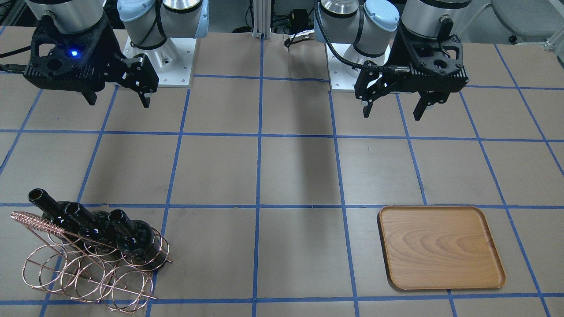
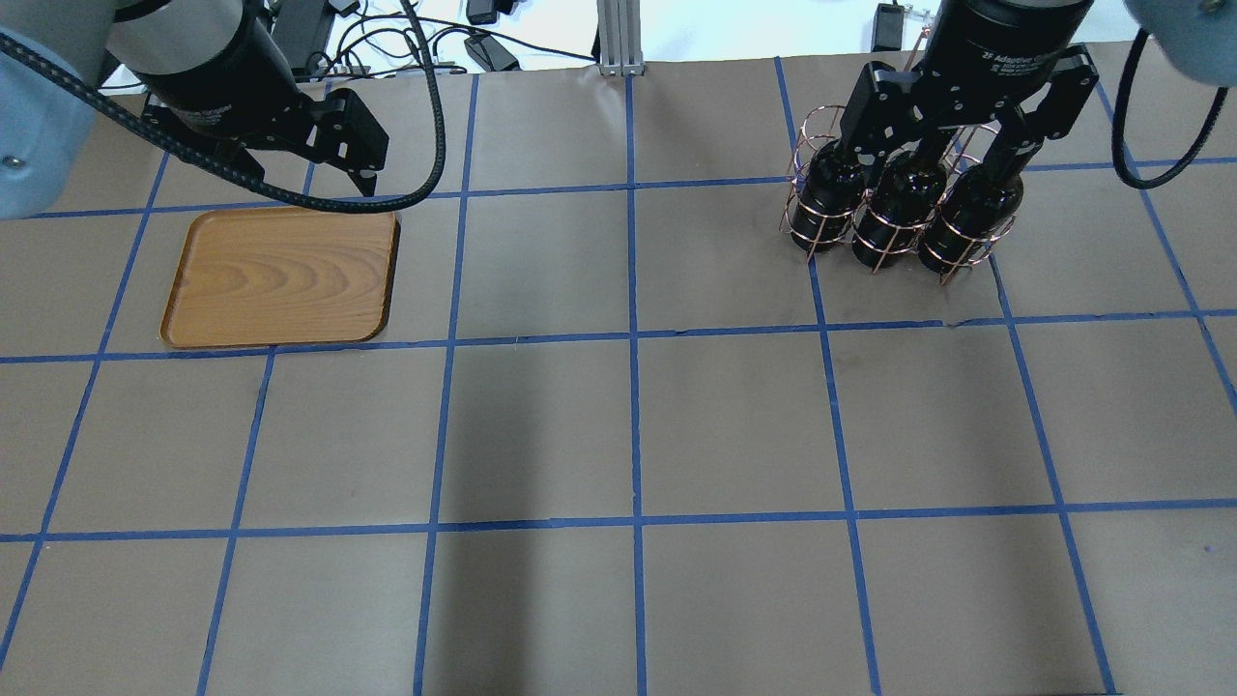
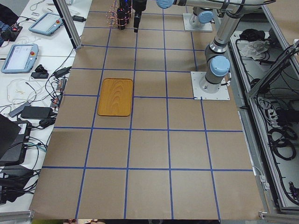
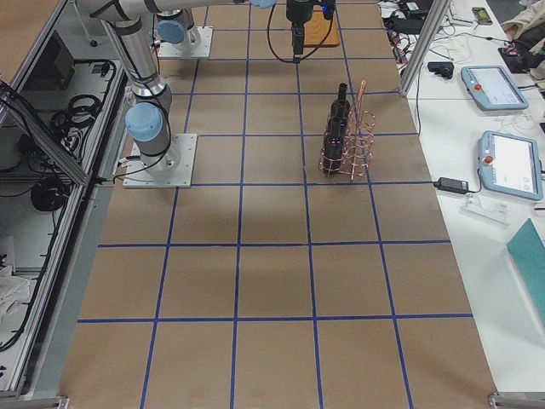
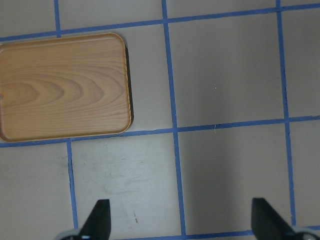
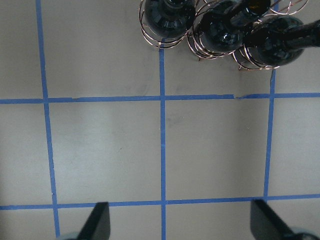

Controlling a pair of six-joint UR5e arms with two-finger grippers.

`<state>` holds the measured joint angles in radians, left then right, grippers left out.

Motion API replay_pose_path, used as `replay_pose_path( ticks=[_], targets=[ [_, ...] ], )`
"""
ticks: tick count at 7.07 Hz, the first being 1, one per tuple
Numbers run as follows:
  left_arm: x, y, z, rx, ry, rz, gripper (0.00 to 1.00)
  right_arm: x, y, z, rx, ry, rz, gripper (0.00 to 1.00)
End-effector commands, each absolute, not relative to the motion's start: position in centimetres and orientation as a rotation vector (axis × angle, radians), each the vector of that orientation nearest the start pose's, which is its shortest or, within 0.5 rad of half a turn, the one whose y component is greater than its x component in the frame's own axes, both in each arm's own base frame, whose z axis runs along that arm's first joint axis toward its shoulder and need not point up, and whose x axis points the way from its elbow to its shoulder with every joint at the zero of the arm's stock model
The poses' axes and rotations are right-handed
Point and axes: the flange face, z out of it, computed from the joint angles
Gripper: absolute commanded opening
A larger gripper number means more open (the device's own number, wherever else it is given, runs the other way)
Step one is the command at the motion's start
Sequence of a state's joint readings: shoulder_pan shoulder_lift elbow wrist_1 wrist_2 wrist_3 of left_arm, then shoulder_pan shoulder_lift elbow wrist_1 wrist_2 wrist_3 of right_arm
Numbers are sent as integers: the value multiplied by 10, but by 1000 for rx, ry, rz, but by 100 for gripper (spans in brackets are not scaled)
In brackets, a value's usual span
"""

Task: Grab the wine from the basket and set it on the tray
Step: 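Lower the right gripper over the wine bottles in the copper basket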

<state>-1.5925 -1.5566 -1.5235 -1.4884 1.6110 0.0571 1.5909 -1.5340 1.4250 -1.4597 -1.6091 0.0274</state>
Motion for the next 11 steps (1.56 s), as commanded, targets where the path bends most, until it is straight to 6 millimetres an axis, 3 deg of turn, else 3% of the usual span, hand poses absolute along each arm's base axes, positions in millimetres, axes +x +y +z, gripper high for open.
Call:
replay_pose_path(
  ticks=[1,3,4,5,6,7,9,11],
  targets=[
    [-140,-493,530,116,3087,-229,100,140,-502,529,-5,3180,6,100],
    [-140,-491,531,116,3086,-227,100,136,-506,530,3,3171,-20,100],
    [-140,-491,530,118,3086,-224,100,128,-524,529,-3,3172,-130,100],
    [-140,-490,530,118,3085,-217,100,108,-557,509,50,3176,-193,100],
    [-140,-490,530,118,3085,-217,100,77,-575,493,132,3177,-175,99],
    [-139,-491,530,116,3085,-217,100,64,-592,470,160,3168,-136,99],
    [-140,-490,530,118,3085,-217,100,50,-614,443,167,3166,-143,85],
    [-140,-490,531,118,3085,-219,100,49,-629,419,165,3164,-222,87]
  ],
)
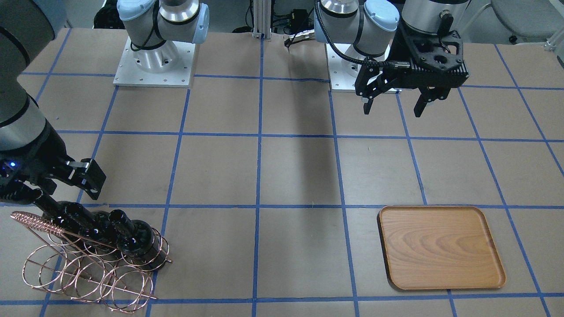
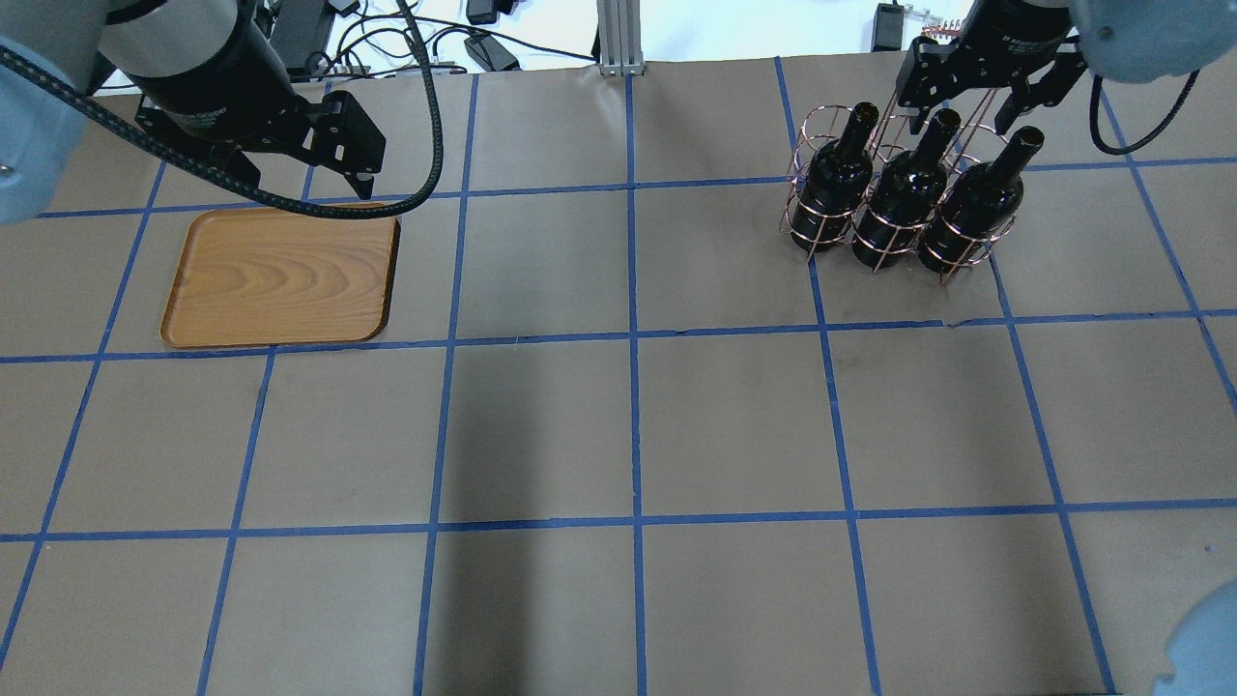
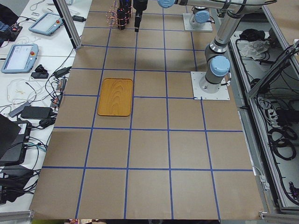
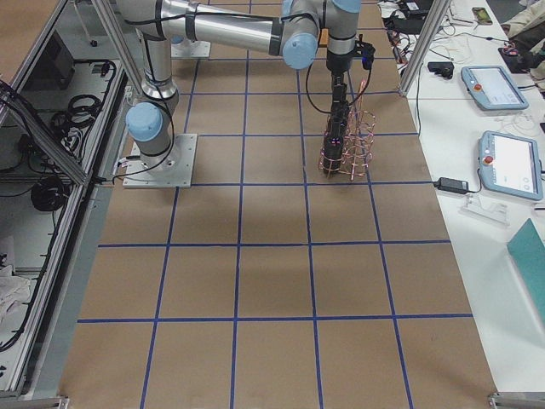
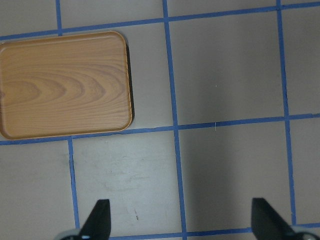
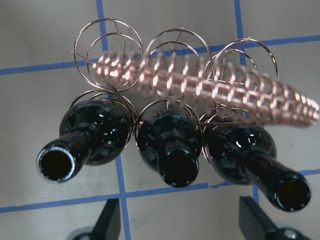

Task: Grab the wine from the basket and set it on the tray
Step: 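Lower the right gripper over the wine bottles in the copper basket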

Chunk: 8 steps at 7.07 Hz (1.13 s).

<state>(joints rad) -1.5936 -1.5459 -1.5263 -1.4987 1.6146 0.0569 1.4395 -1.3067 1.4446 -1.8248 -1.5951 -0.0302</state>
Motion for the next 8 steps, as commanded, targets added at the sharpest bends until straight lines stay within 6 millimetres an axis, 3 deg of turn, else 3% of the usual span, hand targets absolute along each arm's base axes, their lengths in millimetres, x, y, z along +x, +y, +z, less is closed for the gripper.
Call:
replay_pose_path(
  ticks=[1,4,5,8],
  targets=[
    [-140,-490,531,118,3085,-219,100,49,-631,411,167,3162,-206,91],
    [-140,-489,531,118,3085,-222,100,47,-632,387,148,3169,-142,90],
    [-140,-489,532,118,3084,-224,100,47,-637,386,151,3167,-193,88],
    [-139,-489,532,116,3085,-217,100,45,-642,381,155,3164,-218,75]
  ],
)
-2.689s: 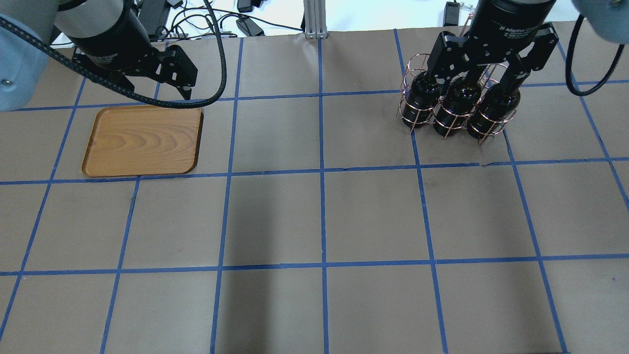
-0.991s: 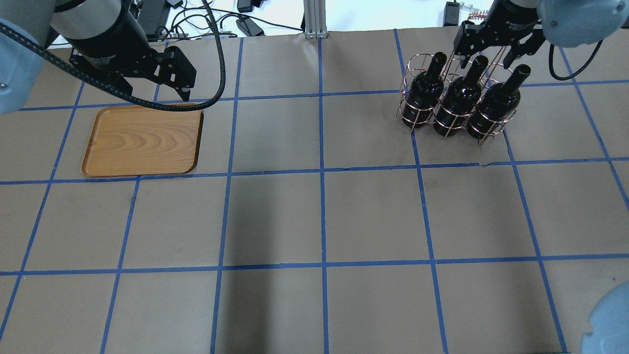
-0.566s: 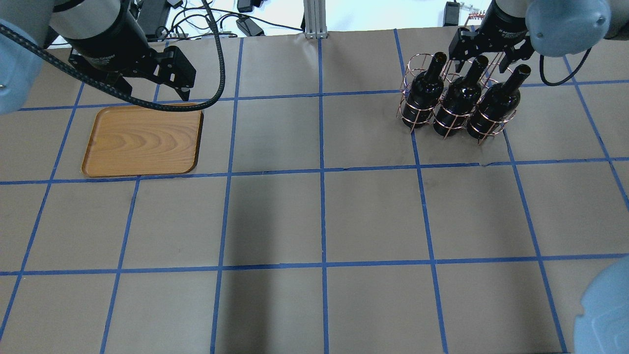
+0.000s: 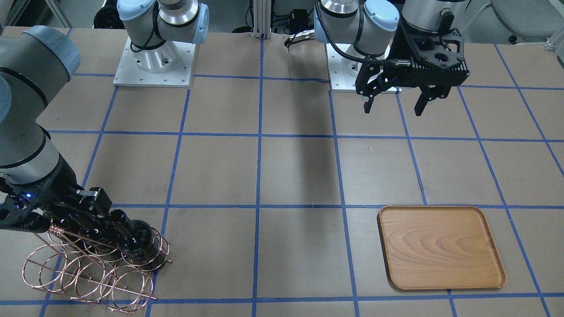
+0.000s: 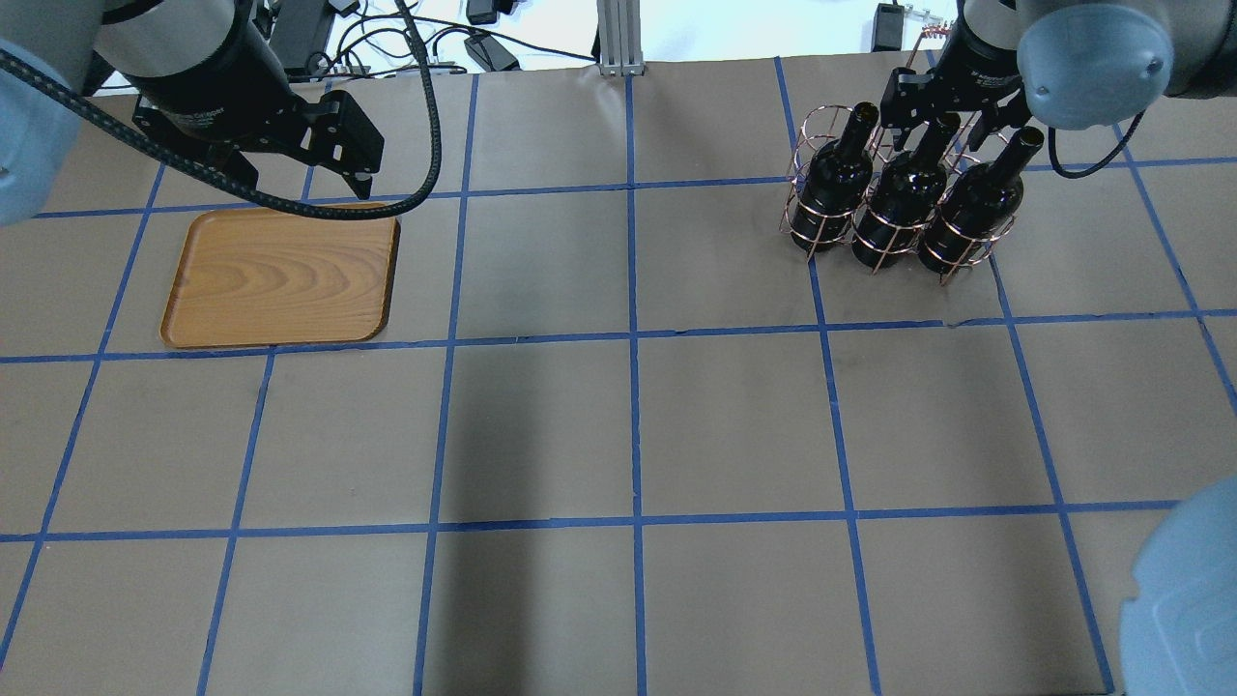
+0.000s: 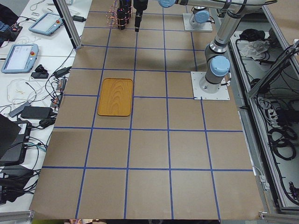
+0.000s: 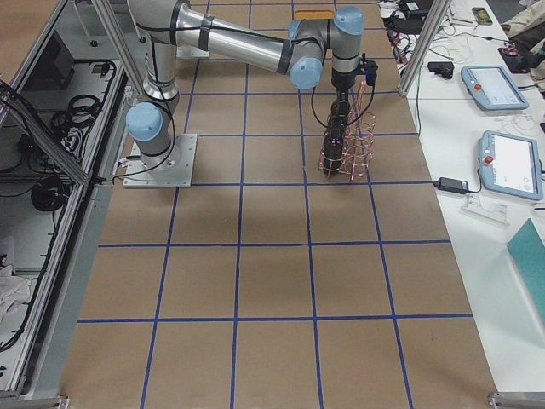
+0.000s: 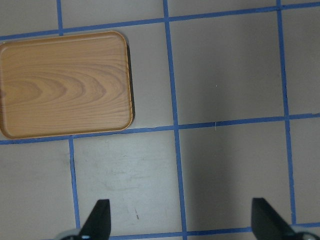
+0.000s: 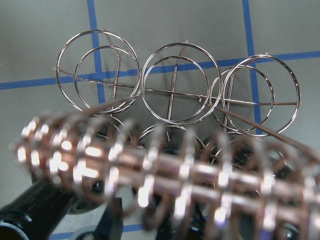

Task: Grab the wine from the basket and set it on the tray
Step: 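Close the right gripper on the neck of the nearest dark wine bottle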

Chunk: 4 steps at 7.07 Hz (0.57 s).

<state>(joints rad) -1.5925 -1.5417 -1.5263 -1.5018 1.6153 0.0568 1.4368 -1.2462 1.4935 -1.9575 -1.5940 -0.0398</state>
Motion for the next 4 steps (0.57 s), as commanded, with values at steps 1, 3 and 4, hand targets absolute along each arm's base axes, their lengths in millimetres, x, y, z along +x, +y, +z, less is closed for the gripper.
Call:
replay_pose_path(
  ticks=[1,3,4],
  targets=[
    [-139,-488,531,116,3085,-212,100,45,-642,381,153,3164,-215,71],
    [-139,-488,531,118,3084,-212,100,45,-641,381,150,3163,-210,53],
    [-139,-488,531,118,3084,-212,100,45,-642,382,153,3163,-210,48]
  ],
)
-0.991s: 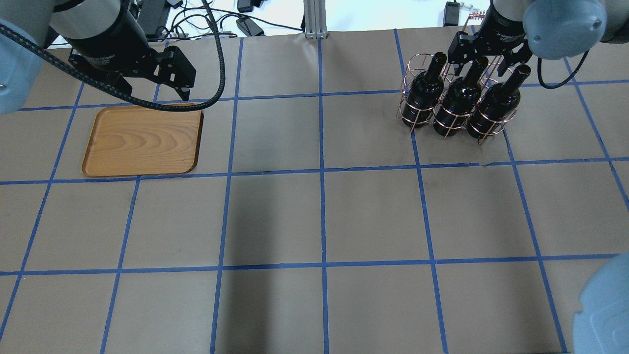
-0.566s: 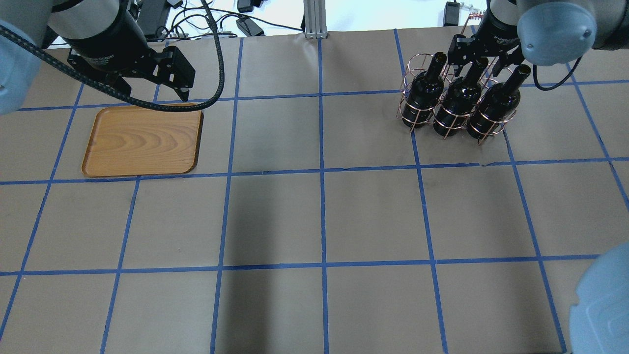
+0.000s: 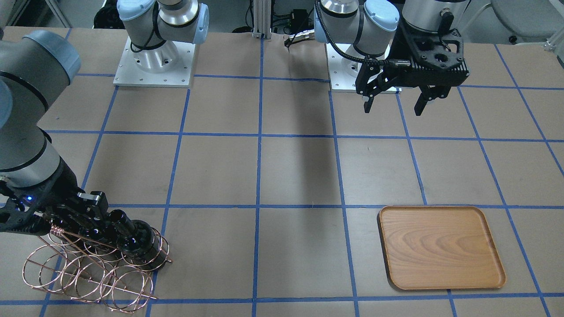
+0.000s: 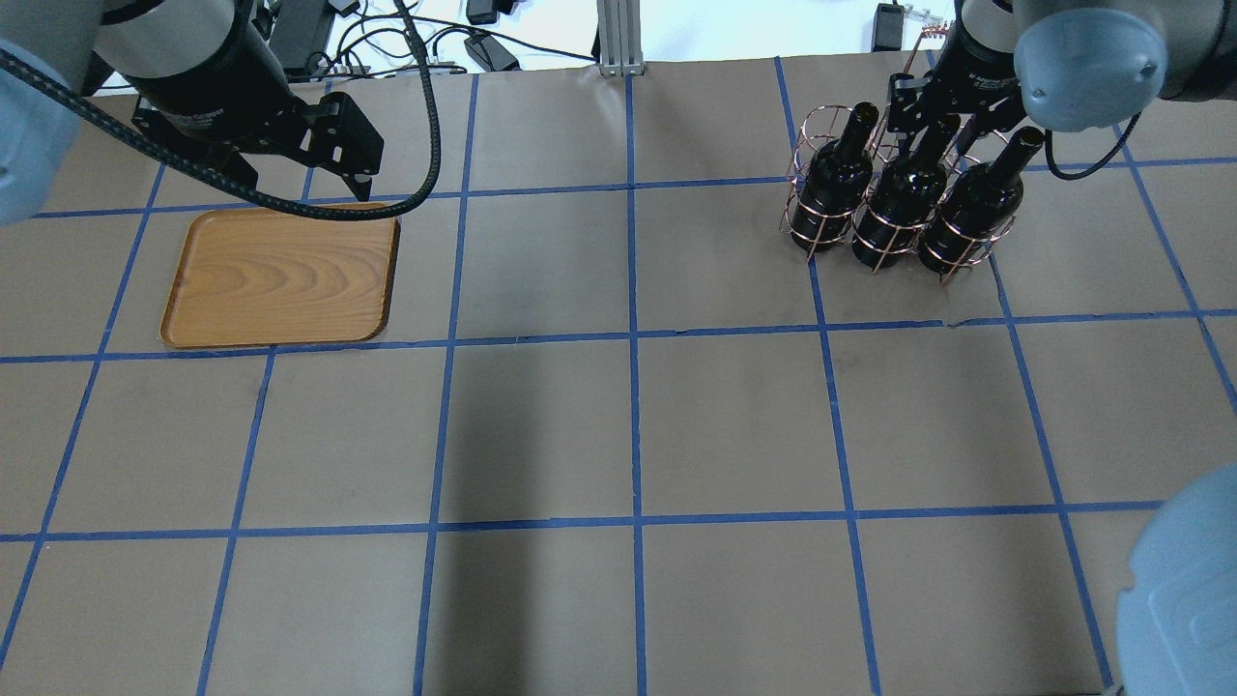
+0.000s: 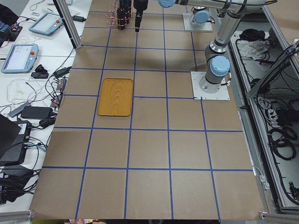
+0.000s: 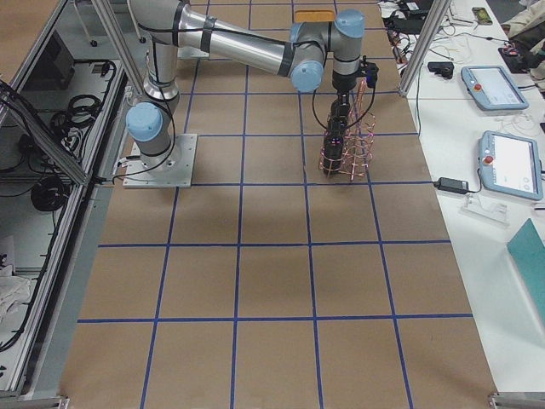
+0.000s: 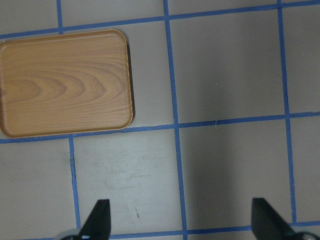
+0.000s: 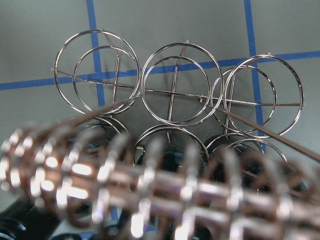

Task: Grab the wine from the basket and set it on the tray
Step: 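Close the right gripper on the neck of the nearest dark wine bottle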

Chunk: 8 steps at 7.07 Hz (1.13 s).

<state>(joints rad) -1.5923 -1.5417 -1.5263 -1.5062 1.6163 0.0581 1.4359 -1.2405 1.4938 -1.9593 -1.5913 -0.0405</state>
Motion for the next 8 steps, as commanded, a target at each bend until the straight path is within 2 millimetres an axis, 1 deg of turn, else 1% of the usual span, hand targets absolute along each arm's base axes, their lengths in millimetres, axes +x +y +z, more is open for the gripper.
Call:
replay_pose_path(
  ticks=[1,2,3,4,5,6,7,8],
  targets=[
    [-139,-488,532,118,3083,-214,100,45,-641,382,155,3164,-210,34],
    [-139,-488,532,118,3083,-214,100,46,-641,383,154,3153,-209,27],
    [-139,-488,532,118,3084,-212,100,47,-642,391,153,3132,-234,25],
    [-139,-488,532,118,3083,-214,100,48,-641,394,152,3130,-237,22],
    [-139,-488,532,118,3082,-212,100,47,-642,401,155,3131,-258,20],
    [-139,-488,532,118,3084,-212,100,47,-643,434,155,3131,-258,18],
    [-138,-488,532,116,3082,-212,100,47,-641,474,158,3136,-234,18],
    [-139,-488,532,118,3084,-212,100,50,-615,515,164,3143,-212,17]
  ],
)
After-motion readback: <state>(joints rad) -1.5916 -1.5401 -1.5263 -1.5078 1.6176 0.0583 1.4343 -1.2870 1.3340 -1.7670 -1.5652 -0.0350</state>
